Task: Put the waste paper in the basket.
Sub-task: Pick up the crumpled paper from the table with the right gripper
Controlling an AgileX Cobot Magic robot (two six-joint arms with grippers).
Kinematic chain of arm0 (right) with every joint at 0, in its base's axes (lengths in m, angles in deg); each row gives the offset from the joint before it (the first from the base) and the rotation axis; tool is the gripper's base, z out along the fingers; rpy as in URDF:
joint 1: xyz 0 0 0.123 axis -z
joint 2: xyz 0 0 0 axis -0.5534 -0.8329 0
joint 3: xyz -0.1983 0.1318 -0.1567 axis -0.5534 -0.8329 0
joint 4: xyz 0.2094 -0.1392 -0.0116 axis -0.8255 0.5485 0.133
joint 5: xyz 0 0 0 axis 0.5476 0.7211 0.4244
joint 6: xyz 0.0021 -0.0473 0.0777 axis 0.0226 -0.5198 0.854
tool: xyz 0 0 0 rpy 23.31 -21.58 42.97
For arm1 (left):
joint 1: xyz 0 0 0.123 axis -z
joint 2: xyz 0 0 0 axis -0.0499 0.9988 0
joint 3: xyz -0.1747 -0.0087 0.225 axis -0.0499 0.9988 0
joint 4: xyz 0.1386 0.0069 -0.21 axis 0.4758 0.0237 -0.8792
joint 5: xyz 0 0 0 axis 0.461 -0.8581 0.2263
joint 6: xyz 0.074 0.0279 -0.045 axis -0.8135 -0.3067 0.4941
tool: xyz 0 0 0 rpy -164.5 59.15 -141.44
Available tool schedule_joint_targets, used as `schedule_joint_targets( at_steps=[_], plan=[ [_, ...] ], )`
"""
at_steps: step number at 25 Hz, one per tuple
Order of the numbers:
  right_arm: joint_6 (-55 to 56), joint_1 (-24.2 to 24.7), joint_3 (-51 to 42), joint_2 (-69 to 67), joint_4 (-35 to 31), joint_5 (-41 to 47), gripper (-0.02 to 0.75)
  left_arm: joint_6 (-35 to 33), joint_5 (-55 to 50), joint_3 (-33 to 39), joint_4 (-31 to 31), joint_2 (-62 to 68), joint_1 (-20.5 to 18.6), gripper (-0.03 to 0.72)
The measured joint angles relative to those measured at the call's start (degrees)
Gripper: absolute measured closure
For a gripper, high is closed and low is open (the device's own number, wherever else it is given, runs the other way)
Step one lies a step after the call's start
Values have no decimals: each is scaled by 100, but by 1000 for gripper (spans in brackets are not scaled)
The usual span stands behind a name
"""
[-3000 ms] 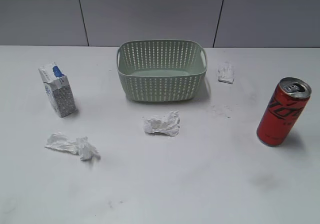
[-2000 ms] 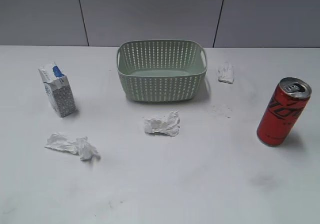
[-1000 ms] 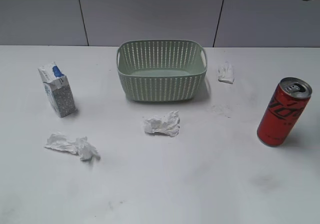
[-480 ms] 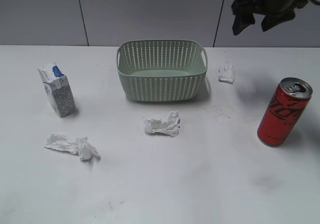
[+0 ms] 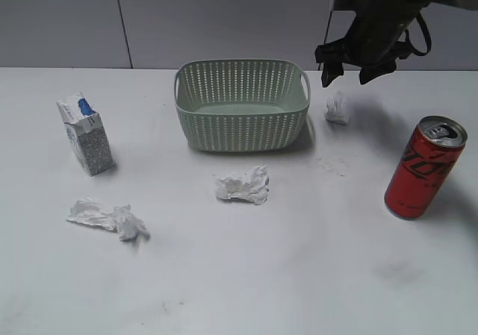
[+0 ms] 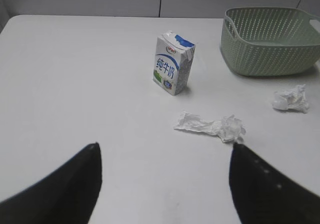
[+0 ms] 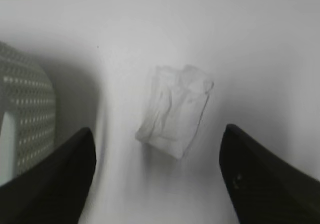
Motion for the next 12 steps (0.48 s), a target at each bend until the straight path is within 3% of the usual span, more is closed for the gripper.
schedule_joint_targets(
  at_steps=[12],
  plan=[
    [426,-5,154,-585,520,-519,155,0,0,0,0,0,0,100]
  ],
)
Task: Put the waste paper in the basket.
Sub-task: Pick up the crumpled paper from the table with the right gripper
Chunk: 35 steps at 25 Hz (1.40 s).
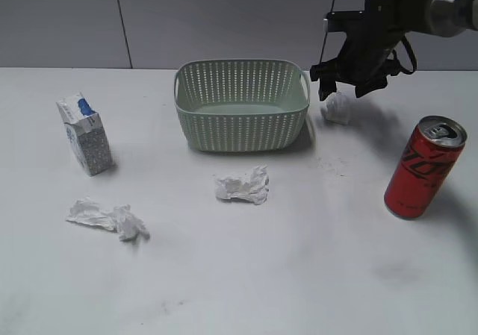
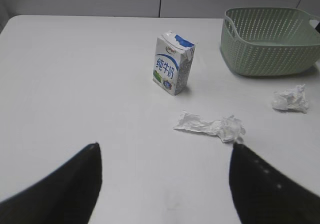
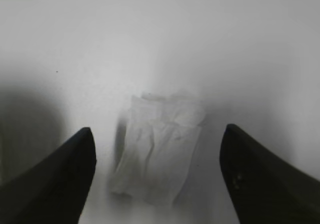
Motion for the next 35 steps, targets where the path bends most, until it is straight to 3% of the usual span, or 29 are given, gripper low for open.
schedule_joint_targets(
  at_steps=[21,35],
  plan=[
    [39,14,159,-149,-155,213,155,-4,0,0,0,0,0,100],
    [-254,274,229,-244,-673,115,155,-4,0,0,0,0,0,100]
  ],
)
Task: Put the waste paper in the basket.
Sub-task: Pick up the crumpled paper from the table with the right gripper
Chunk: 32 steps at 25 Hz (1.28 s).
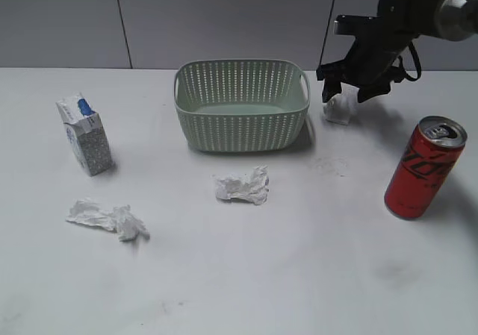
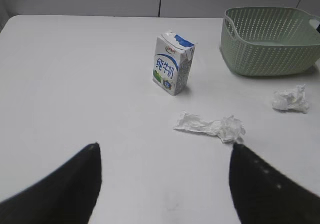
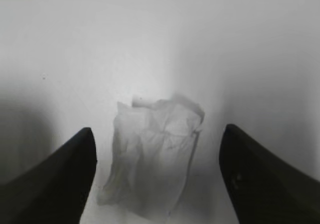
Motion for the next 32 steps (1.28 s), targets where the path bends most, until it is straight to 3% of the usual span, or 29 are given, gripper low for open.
schedule_joint_targets(
  at_steps=[5,21,24,29,32],
  plan=[
    [-609,21,20,0,-468,11,191,0,0,0,0,0,0,100],
    [-1369,135,148,-258,-214,134,223,0,0,0,0,0,0,100],
    [-1433,135,148,-259,-214,134,336,0,0,0,0,0,0,100],
    [-1464,135,153,-259,-302,145,658,-1,0,0,0,0,0,100],
    [-1464,135,153,-251,-331,199,734,4,0,0,0,0,0,100]
  ],
)
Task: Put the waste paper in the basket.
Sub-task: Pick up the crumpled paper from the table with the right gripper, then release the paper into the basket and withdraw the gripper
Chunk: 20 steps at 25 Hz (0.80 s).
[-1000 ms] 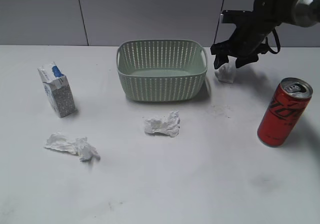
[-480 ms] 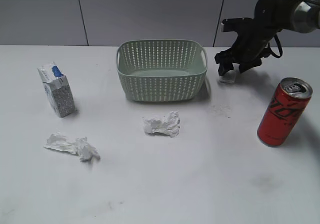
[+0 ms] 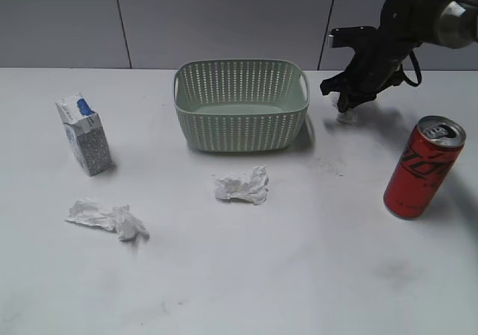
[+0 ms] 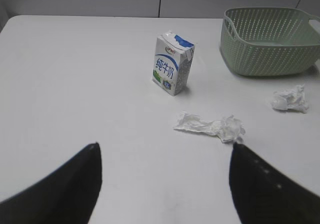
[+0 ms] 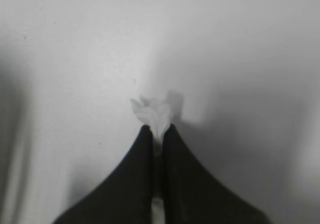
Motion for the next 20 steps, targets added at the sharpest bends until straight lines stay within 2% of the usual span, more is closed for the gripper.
schedule_joint_targets(
  at_steps=[12,16,20],
  plan=[
    [-160,-75,12,1484,6,564,742,-4,0,0,0,0,0,100],
    [-443,-407,12,1939,0,1128,742,-4,0,0,0,0,0,100],
    [-495,-941,12,2161,-4,1246,742,-4,0,0,0,0,0,100]
  ],
)
